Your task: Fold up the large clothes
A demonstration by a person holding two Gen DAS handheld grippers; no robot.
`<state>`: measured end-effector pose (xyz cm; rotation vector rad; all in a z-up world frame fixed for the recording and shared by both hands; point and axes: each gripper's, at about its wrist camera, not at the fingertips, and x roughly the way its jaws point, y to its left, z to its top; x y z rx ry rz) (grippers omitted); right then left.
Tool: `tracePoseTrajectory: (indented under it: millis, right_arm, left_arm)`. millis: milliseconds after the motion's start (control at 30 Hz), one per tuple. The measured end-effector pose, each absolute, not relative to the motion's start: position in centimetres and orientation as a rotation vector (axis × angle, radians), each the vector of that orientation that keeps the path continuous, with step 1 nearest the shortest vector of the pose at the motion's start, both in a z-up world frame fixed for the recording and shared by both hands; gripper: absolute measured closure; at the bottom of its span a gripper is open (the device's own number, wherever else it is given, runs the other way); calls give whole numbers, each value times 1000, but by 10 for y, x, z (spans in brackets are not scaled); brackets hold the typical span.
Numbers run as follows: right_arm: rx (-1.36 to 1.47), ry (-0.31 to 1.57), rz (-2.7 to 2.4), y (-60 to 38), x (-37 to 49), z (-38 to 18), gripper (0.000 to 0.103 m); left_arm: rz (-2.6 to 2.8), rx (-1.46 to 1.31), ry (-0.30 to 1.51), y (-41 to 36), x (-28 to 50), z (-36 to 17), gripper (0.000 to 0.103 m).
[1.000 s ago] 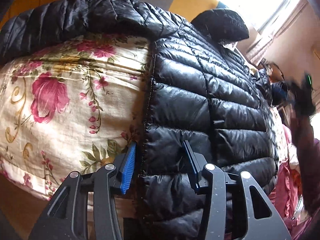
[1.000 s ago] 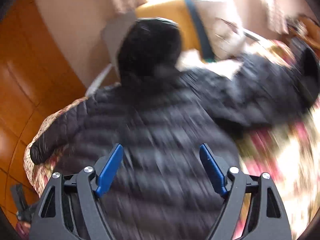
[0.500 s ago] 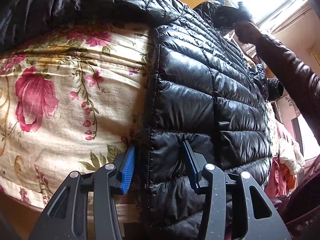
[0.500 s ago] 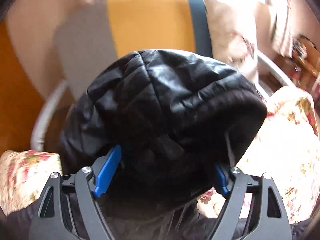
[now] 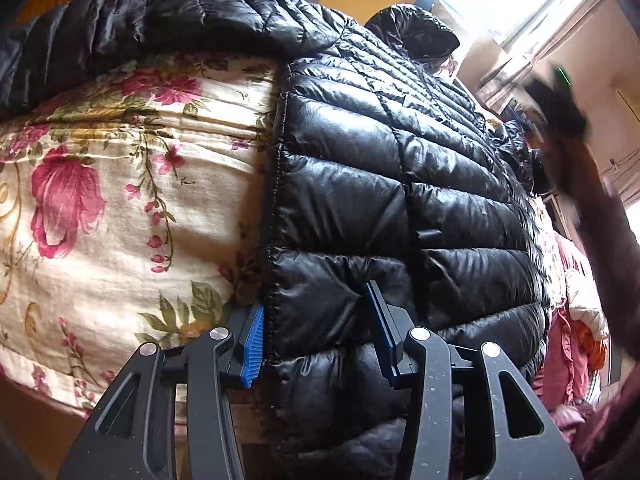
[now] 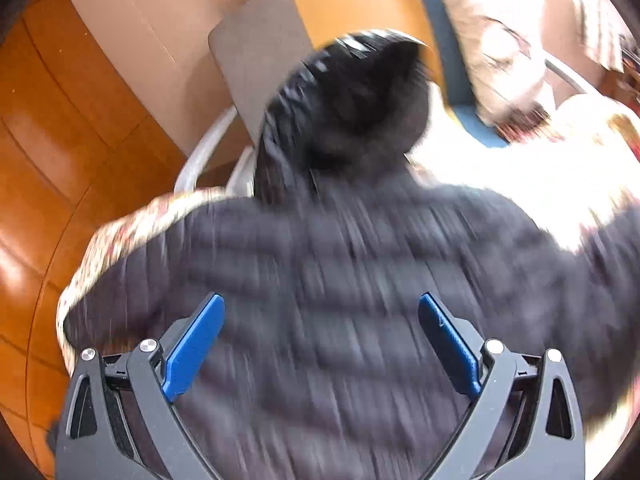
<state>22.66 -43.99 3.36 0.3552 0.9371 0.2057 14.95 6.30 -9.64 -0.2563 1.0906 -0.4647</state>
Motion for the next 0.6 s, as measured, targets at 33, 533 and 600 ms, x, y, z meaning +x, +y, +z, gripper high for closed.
tracePoseTrajectory:
  millis: [33, 533, 600]
  right_arm:
    - [353, 945, 169, -446, 194, 34, 6]
    - [634, 1064, 103, -488, -63, -50, 86]
    - [584, 1052, 109, -486, -68, -39, 94]
  left_arm:
    - [-470, -269, 1080, 64, 148, -96, 58]
    - [-469, -354, 1026, 75, 128, -93, 99]
    - [-460, -325, 1024, 76, 119, -87, 99]
